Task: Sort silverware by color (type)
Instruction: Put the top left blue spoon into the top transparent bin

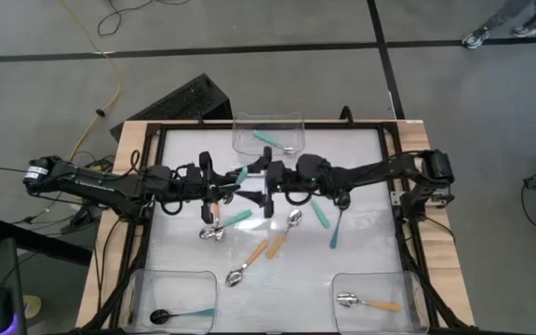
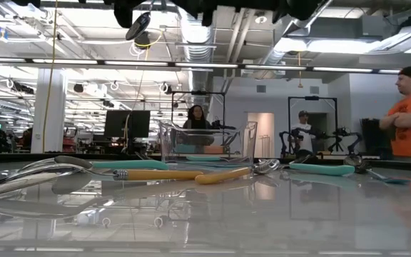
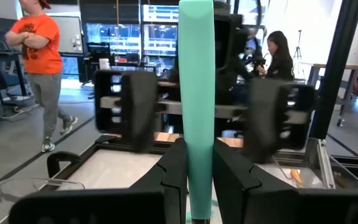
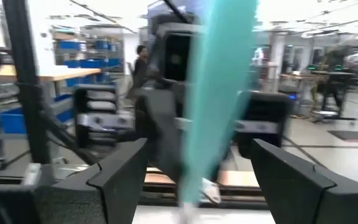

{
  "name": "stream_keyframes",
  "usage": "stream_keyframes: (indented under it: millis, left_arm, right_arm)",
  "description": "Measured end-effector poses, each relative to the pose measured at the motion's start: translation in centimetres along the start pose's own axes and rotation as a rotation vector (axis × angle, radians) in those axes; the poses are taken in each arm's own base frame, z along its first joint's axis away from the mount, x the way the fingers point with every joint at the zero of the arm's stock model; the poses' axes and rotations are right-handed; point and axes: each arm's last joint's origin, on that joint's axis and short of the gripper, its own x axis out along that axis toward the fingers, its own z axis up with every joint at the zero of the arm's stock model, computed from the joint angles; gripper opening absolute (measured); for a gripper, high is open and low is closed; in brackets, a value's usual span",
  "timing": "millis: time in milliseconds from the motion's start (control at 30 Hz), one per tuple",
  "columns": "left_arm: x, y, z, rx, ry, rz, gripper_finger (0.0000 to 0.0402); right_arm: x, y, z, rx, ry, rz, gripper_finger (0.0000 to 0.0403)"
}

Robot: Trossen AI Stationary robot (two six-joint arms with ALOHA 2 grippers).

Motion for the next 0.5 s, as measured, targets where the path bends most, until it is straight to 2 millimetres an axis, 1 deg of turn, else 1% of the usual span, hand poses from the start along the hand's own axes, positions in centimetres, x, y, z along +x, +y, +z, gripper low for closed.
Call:
stream_keyframes:
  millis: [167,300,400,500]
  left_arm:
    - [0.0,0.0,0.0,-0.001,0.003,0.001,0.0038]
    - [0.0,0.0,-0.1,-0.006,0.012,0.001,0.004]
    - [0.0,0.0,-0.1,-0.007,0.01,0.001,0.0041]
    - [0.0,0.0,-0.1,-0.007,0.011,0.001,0.0042]
  right_arm:
    - [0.4,0.0,0.8,0.002,0.025,0.007,0.0309]
    - [0.3,-0.1,1.1,0.001,0.021,0.003,0.0306]
    - [0.2,0.0,1.6,0.002,0.007,0.006,0.0296]
    - [0.2,0.0,1.5,0.009,0.014,0.005,0.0276]
